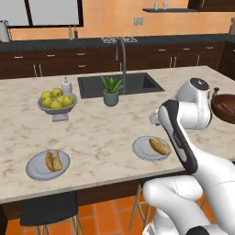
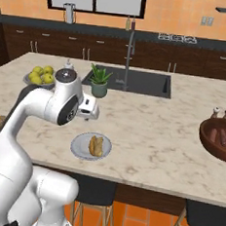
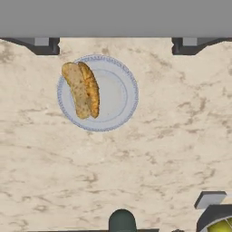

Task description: Place one bun and one sausage from the bowl on each plate.

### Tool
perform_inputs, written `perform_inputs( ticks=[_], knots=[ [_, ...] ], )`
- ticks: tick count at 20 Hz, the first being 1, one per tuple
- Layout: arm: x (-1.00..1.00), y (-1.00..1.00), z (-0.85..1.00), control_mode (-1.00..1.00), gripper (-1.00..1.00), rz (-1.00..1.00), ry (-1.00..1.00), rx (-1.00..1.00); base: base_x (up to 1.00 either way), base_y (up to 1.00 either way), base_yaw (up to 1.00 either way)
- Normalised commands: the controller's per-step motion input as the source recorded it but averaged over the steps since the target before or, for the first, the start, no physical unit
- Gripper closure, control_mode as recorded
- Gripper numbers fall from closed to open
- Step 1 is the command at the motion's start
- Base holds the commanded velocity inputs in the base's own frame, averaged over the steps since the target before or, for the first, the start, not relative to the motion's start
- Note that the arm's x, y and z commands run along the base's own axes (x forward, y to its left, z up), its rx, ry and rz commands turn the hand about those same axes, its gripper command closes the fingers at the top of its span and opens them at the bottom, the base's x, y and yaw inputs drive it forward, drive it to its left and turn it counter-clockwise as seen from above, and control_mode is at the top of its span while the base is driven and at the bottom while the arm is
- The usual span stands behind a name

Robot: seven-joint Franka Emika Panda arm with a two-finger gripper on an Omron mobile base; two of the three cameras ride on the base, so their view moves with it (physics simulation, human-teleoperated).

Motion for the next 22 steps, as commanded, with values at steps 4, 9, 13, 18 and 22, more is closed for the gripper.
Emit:
perform_inputs(
  ticks=[4,9,13,18,22],
  knots=[
    [-0.26,0.00,1.00,-1.00,-1.00,0.01,-0.05,0.00,0.00,0.00,0.00],
    [-0.12,0.00,1.00,-1.00,-1.00,0.00,0.00,0.00,0.00,0.00,0.00],
    [-0.17,0.00,0.50,-1.00,-1.00,0.00,0.02,0.00,0.00,0.00,0.00],
    [0.00,0.00,0.00,-1.00,-1.00,0.00,0.00,0.00,0.00,0.00,0.00],
    [0.00,0.00,0.00,1.00,-1.00,0.00,0.00,0.00,-0.18,0.00,0.00]
  ],
)
